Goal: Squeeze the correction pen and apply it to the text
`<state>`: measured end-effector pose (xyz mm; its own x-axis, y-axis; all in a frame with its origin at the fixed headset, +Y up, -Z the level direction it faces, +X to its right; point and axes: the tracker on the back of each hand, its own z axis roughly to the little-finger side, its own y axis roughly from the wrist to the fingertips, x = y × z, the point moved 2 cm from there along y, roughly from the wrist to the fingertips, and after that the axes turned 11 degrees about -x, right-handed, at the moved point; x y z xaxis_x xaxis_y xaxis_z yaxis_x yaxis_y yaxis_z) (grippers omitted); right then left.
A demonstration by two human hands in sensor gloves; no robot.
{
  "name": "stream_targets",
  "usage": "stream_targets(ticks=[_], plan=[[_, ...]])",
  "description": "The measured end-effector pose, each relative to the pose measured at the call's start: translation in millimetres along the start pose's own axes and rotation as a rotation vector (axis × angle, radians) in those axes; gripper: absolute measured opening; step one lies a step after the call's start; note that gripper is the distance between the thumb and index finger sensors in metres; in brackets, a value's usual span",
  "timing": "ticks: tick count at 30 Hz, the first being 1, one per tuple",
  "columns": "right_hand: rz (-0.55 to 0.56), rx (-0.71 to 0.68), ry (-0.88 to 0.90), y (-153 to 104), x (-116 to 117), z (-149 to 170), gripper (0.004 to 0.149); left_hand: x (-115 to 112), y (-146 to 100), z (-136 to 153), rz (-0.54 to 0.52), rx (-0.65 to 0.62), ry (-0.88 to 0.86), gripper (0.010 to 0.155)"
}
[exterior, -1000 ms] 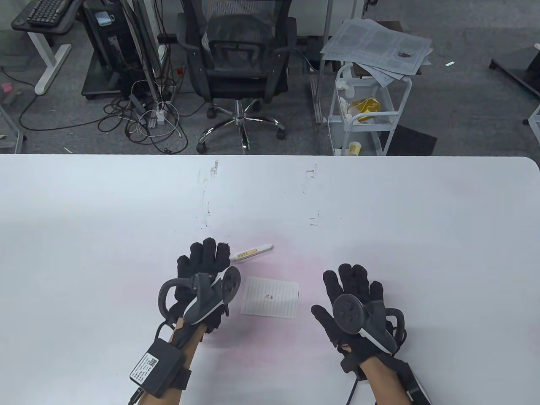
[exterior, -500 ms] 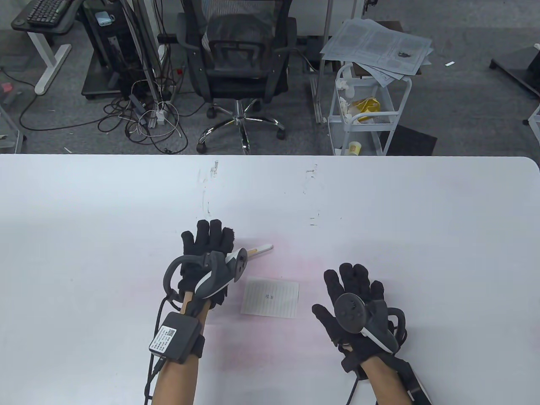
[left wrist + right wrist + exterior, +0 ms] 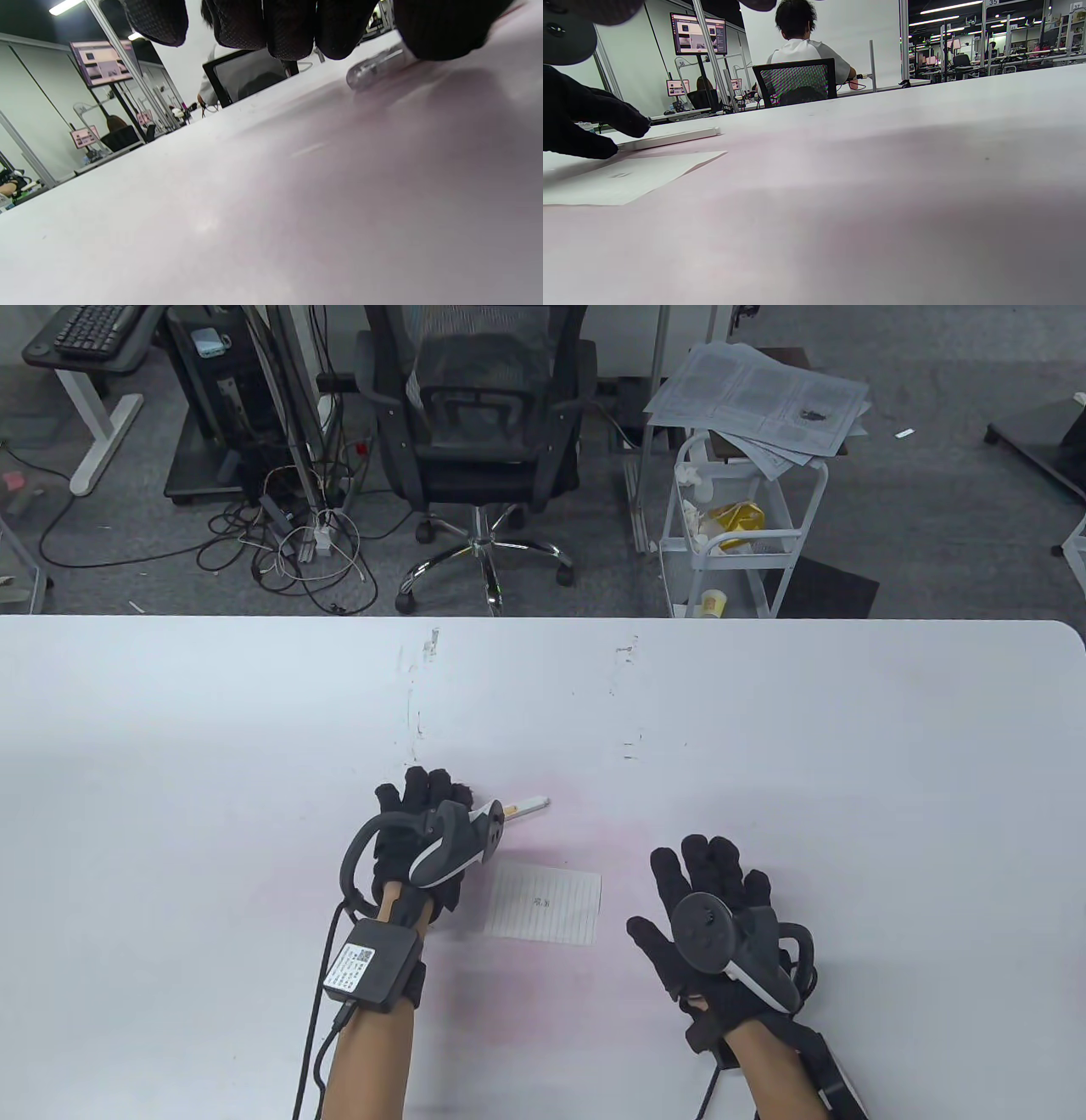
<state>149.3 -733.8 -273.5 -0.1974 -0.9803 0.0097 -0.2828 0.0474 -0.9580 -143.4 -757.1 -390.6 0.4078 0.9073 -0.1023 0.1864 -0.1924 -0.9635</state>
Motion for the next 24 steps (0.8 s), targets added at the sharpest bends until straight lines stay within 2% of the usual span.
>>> stream_targets(ticks=[5, 12, 19, 24], plan=[[-0.001, 0.002, 0.004, 0, 0, 0, 0.079, -5, 6, -3, 0.080, -0.014, -0.073, 0.060], [-0.003, -0.001, 0.003, 0, 0, 0, 0.079, -4, 6, -6, 0.054, -0.019, -0.069, 0.046], [0.004, 0.000, 0.008, 0, -1, 0, 0.079, -3, 7, -13, 0.069, -0.022, 0.025, 0.044], [0.004, 0.004, 0.012, -1, -1, 2, 0.079, -2, 2, -9, -0.006, -0.011, 0.036, 0.044]])
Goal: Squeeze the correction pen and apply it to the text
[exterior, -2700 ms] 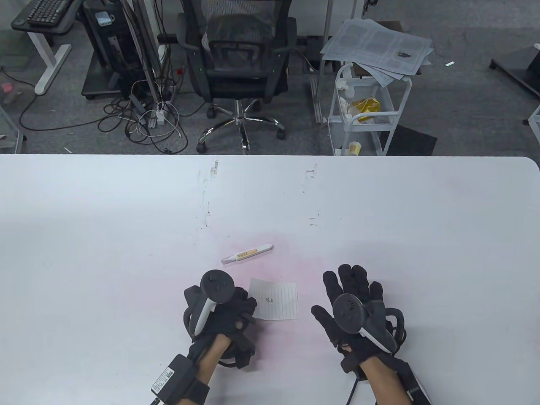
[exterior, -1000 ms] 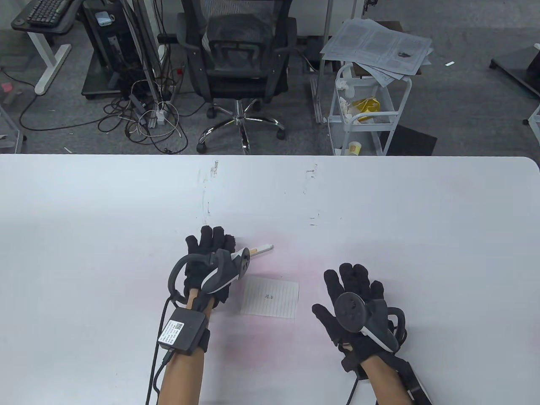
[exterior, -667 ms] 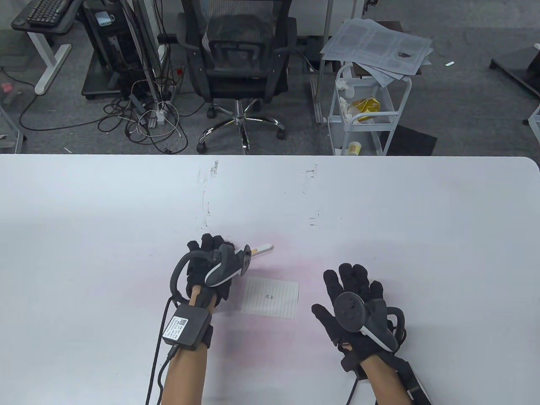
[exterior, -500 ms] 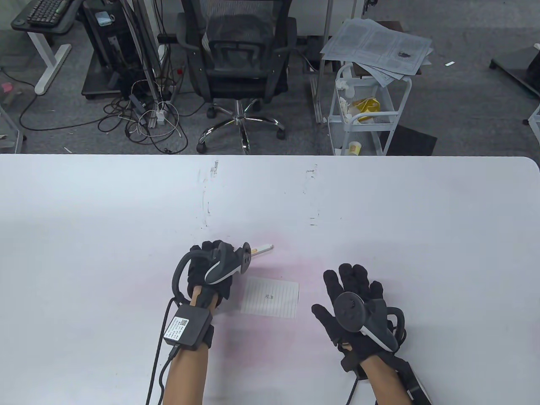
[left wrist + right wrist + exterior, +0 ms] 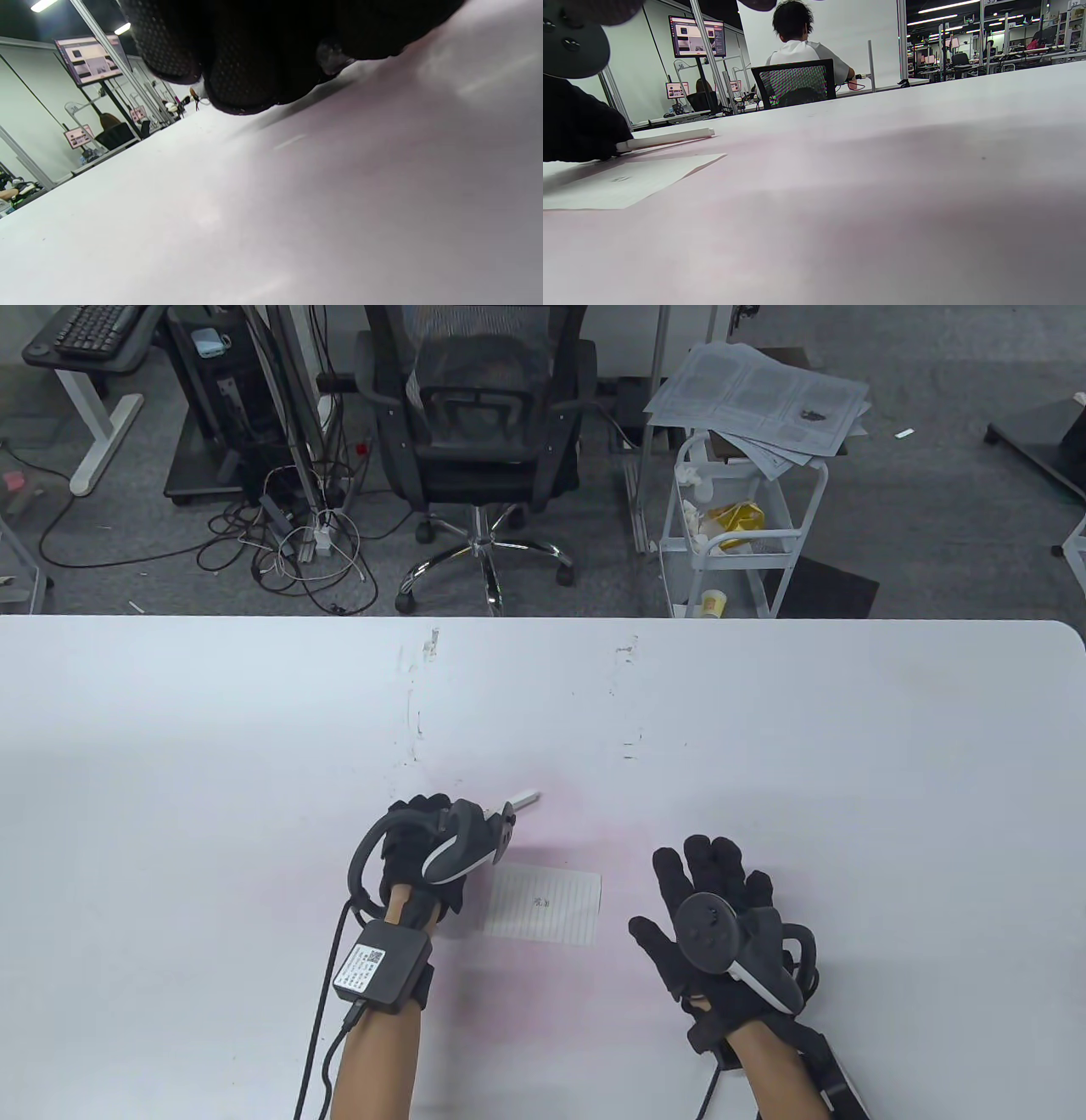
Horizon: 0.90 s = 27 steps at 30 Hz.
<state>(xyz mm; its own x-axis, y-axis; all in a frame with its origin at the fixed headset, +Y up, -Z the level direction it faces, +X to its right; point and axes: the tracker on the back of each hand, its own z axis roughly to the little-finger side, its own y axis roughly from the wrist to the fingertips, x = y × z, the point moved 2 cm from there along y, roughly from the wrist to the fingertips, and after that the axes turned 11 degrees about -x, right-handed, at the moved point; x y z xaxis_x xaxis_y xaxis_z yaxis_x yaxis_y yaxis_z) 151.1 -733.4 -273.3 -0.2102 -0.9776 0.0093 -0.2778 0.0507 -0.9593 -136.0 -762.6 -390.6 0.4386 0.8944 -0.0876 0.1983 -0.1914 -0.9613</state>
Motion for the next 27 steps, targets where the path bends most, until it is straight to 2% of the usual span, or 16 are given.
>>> stream_targets(ticks=[2, 3, 6, 10, 16, 19, 22, 24, 27], plan=[[-0.001, 0.002, 0.000, 0, 0, 0, 0.079, 5, -11, 10, -0.136, 0.020, -0.014, 0.045], [0.000, 0.002, 0.000, 0, 0, 0, 0.079, 8, -15, 13, -0.166, 0.020, -0.014, 0.045], [-0.005, 0.002, -0.012, 0, 1, 0, 0.079, 17, -33, 26, -0.200, 0.014, -0.043, 0.045], [-0.015, 0.004, -0.026, 1, 3, -1, 0.079, 28, -65, 43, -0.290, -0.002, -0.164, 0.046], [-0.028, 0.012, -0.039, 2, 7, -1, 0.079, 35, -110, 51, -0.445, -0.034, -0.280, 0.046], [-0.033, 0.013, -0.043, 3, 10, -1, 0.078, 33, -129, 50, -0.513, -0.050, -0.383, 0.046], [-0.019, 0.004, -0.033, 4, 11, -3, 0.078, 21, -141, 45, -0.591, -0.079, -0.536, 0.046], [-0.016, -0.003, -0.044, 4, 12, -5, 0.079, 18, -144, 42, -0.560, -0.103, -0.525, 0.046], [-0.008, -0.013, -0.048, 3, 11, -8, 0.078, 14, -151, 39, -0.600, -0.126, -0.557, 0.046]])
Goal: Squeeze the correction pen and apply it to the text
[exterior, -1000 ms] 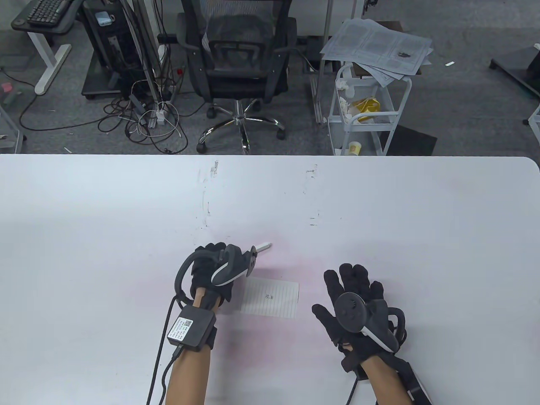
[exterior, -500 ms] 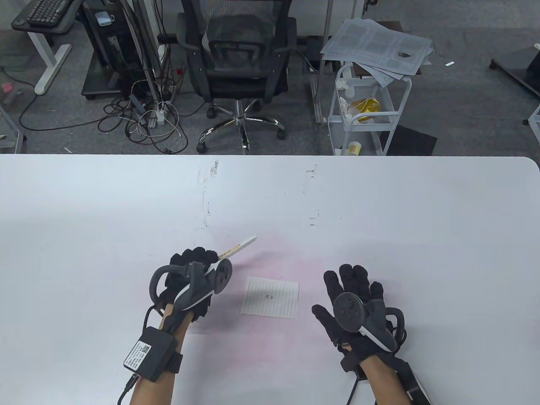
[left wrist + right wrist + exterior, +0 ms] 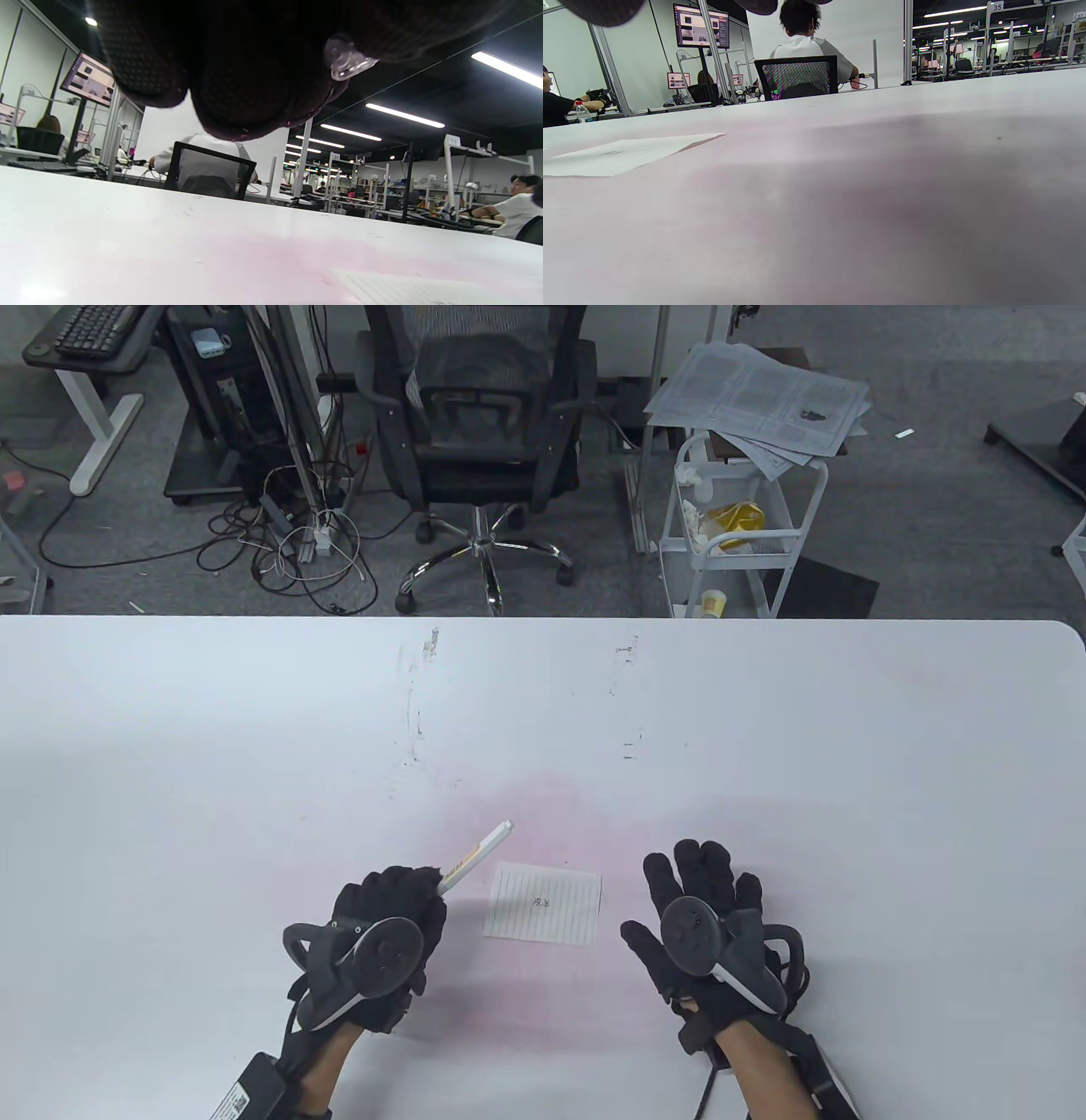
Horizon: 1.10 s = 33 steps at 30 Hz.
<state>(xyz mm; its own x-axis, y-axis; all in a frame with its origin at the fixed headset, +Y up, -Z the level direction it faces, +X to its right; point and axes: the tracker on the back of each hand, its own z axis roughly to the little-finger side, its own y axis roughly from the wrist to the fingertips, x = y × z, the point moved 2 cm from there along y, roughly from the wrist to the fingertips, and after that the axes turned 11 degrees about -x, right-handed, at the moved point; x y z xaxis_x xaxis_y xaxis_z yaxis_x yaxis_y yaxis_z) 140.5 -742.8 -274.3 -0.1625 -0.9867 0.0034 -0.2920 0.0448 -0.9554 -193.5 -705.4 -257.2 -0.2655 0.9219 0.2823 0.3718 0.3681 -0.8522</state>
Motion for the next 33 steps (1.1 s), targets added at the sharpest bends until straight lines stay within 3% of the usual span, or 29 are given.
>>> stream_targets(ticks=[6, 13, 22, 28, 33], plan=[[0.019, -0.021, 0.015, -1, -2, -3, 0.078, -4, -3, -6, 0.014, -0.013, -0.007, 0.047], [0.088, -0.074, 0.171, -2, -6, -13, 0.079, -10, 1, -28, 0.036, -0.076, -0.032, 0.047], [0.203, -0.137, 0.541, -2, -8, -36, 0.082, -18, 6, -74, 0.060, -0.198, -0.078, 0.047], [0.219, -0.091, 0.791, 3, 2, -35, 0.081, -20, 4, -94, 0.043, -0.261, -0.029, 0.047], [0.233, -0.038, 0.907, 5, 9, -34, 0.071, -21, 1, -110, 0.021, -0.324, 0.051, 0.047]])
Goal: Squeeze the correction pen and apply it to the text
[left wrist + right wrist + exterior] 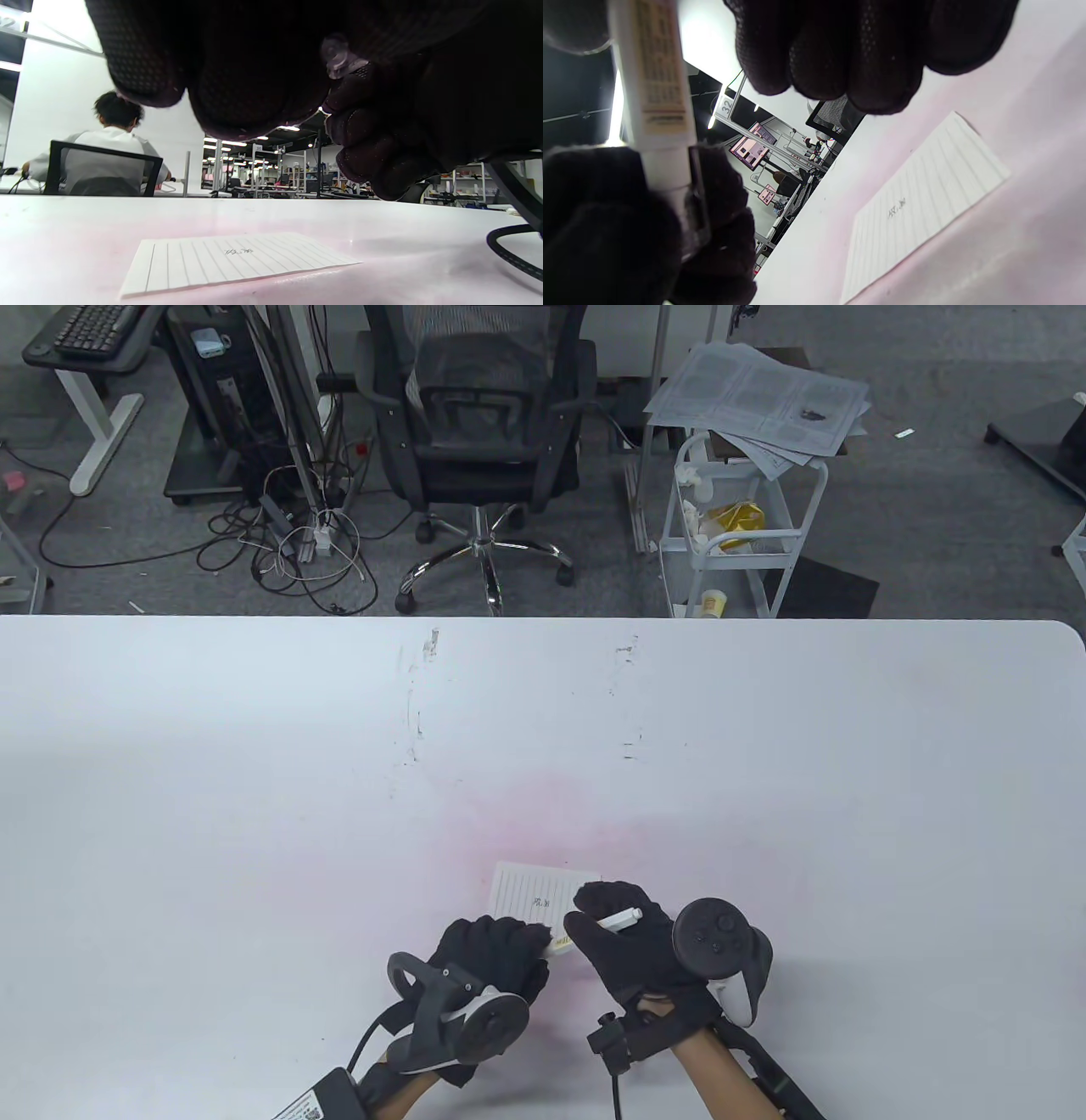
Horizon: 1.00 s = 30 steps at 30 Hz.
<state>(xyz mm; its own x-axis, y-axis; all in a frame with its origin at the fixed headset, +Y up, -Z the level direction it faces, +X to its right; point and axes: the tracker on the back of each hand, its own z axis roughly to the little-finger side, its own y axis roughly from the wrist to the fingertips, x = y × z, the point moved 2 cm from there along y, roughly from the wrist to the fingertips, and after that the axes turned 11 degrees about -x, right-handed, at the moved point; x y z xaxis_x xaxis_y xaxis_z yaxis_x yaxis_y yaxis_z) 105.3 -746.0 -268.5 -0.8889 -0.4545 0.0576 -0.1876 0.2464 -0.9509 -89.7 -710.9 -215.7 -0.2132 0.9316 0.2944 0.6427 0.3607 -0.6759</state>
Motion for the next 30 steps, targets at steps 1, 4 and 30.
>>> stream_targets(ticks=[1, 4, 30], plan=[[0.008, 0.005, 0.006, 0, 0, 1, 0.067, 0, 0, -2, -0.002, -0.004, 0.006, 0.047], [0.002, 0.012, 0.034, 1, 1, 1, 0.056, 1, 0, -4, -0.006, -0.009, 0.024, 0.047], [-0.153, 0.086, 0.223, 7, 14, 10, 0.046, 1, 2, 9, 0.045, 0.001, -0.080, 0.047]])
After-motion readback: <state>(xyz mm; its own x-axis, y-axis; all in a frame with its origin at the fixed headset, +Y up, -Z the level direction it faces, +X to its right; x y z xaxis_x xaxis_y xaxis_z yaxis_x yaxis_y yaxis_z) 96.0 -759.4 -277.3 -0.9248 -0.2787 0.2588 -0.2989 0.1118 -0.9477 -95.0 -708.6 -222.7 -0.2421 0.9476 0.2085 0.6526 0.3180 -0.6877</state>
